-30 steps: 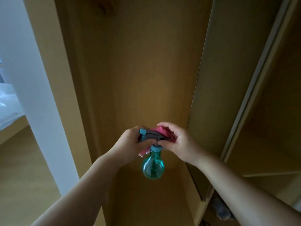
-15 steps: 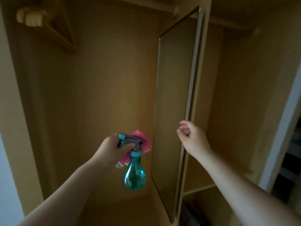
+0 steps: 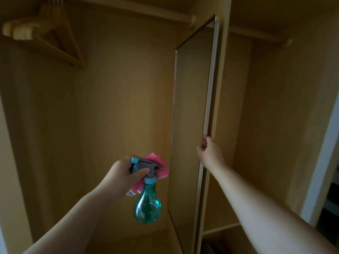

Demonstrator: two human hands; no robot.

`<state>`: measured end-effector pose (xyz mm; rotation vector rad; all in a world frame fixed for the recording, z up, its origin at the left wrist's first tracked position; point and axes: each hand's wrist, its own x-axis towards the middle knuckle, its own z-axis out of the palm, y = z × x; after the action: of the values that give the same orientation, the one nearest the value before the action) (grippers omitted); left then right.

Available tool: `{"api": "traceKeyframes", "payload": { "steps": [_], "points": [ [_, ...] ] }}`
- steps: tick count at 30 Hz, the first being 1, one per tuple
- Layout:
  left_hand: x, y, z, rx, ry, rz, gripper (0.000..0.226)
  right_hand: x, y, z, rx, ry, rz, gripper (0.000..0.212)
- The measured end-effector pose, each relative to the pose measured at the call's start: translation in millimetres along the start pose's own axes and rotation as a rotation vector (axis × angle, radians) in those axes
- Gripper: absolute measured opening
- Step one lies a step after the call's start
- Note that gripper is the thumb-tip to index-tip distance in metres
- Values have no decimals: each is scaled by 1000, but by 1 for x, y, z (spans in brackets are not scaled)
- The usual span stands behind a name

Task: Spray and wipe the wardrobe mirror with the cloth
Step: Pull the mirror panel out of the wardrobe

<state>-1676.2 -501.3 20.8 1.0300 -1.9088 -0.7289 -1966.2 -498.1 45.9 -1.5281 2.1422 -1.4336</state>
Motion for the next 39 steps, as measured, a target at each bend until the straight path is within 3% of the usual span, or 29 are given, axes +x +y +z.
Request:
{"api": "traceKeyframes", "payload": {
  "steps": [4,13,29,39],
  "points": [
    [0,0,-1,20,-5,10,11,1,-1,3,-11,64,48,36],
    [-10,8,-8,44,-31,12,11,-28,11,-21,-62,112,29,32],
    [-35,34,-1,-10,-143,137,12,-108,21,-91,-95,160,84,50],
    [-30,41,0,-6,-139,164,13,-113,48,-127,-112,251,141,46]
  ]
}}
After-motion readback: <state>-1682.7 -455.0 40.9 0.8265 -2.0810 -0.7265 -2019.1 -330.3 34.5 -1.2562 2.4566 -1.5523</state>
